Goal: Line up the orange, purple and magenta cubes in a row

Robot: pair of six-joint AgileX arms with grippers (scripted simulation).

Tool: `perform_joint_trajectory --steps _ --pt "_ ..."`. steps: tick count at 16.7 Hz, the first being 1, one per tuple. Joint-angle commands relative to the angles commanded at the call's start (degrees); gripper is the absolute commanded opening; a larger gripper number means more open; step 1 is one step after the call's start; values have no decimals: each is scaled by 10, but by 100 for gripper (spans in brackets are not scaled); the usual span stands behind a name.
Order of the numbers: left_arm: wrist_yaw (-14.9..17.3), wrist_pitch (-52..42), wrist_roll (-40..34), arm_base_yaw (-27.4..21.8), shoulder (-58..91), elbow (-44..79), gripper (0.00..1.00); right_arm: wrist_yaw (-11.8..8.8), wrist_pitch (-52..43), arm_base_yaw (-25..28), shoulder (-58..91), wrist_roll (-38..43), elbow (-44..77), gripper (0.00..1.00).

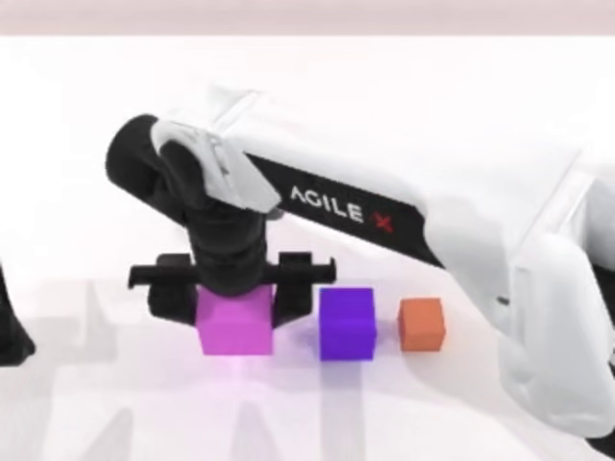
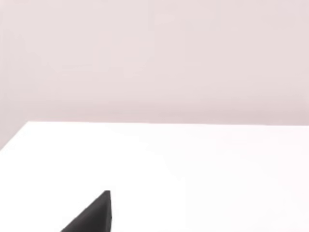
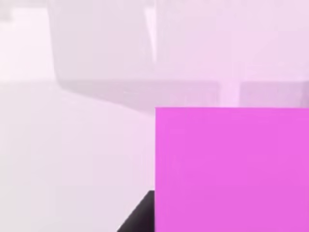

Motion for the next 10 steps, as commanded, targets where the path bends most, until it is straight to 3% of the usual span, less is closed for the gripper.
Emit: perform_joint_trajectory --steps 7,10 --pt "0 0 0 0 0 0 100 0 39 2 -1 0 -39 0" --pt "0 0 0 0 0 0 100 0 39 2 -1 0 -39 23"
